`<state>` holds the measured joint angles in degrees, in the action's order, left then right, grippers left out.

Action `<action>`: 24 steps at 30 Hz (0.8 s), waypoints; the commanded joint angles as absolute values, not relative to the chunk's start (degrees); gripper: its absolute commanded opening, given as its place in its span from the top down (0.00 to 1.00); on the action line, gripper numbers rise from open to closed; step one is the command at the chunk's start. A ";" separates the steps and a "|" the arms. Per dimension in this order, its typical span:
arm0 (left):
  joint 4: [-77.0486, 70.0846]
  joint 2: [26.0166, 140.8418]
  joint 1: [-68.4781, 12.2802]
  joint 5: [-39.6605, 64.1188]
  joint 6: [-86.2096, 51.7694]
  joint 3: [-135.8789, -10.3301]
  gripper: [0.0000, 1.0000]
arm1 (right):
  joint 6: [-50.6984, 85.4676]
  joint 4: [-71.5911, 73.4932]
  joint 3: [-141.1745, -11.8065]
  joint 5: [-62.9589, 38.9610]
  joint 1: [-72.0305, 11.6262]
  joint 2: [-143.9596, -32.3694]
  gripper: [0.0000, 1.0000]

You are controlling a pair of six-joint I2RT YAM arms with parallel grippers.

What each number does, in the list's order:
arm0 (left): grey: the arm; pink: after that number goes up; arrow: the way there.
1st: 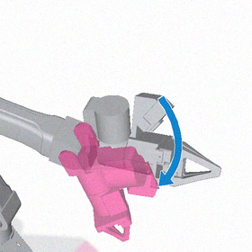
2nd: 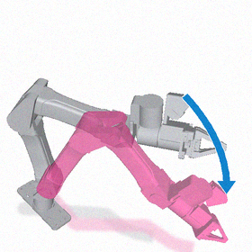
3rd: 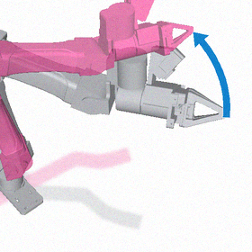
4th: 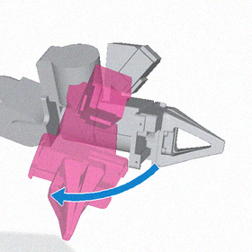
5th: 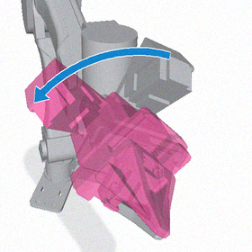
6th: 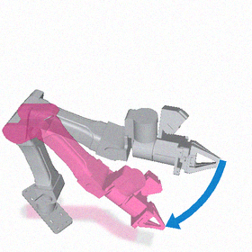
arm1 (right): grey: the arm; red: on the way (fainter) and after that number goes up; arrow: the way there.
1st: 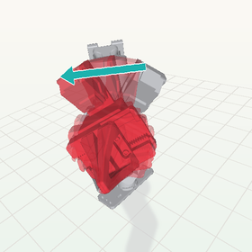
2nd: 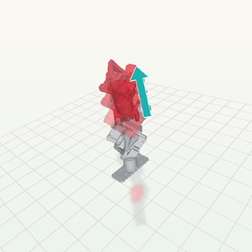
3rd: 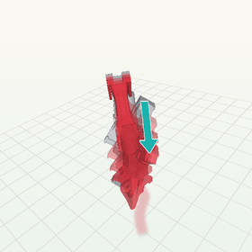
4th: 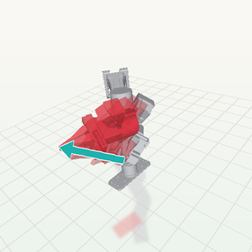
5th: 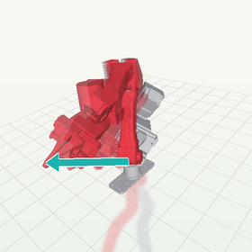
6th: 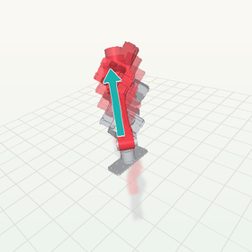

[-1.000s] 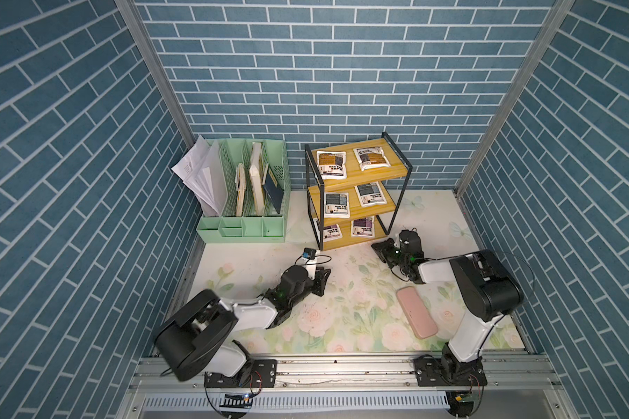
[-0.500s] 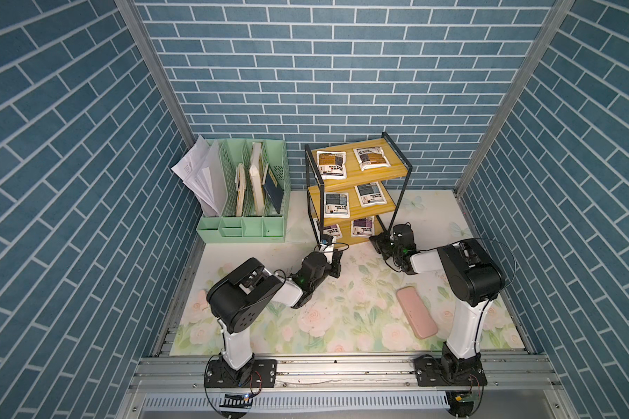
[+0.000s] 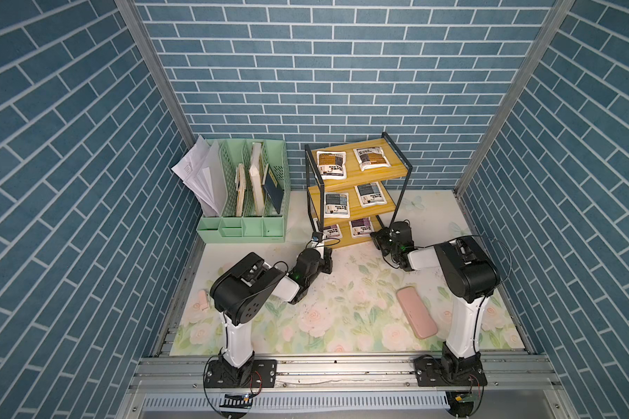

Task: Place the bagged coffee beans on the shelf by color
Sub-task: Adjust the shelf at the center of the board.

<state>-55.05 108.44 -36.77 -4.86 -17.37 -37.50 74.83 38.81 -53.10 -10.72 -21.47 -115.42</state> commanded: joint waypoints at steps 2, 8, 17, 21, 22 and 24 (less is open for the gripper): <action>-54.63 109.37 -35.71 -4.48 -17.77 -38.76 0.77 | 76.10 38.55 -54.74 -8.54 -21.45 -117.13 0.93; -54.58 110.36 -34.27 -4.40 -18.52 -39.42 0.77 | 76.55 43.20 -53.15 -8.61 -21.36 -115.88 0.92; -53.97 111.76 -31.58 -4.73 -20.51 -40.78 0.77 | 67.53 37.89 -31.74 -8.56 -17.21 -88.39 0.82; -53.33 111.60 -30.29 -4.73 -22.12 -40.96 0.77 | 62.65 27.79 -22.62 -12.83 -9.85 -72.63 0.73; -52.95 111.47 -30.11 -5.11 -22.24 -41.04 0.77 | 61.03 24.59 -21.65 -14.00 -8.14 -68.99 0.70; -52.30 111.25 -29.71 -5.56 -22.84 -41.13 0.76 | 58.00 18.32 -21.05 -14.80 -6.34 -63.02 0.63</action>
<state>-53.58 111.22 -31.31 -2.81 -21.47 -40.27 65.23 29.71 -22.31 -11.75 -7.49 -68.31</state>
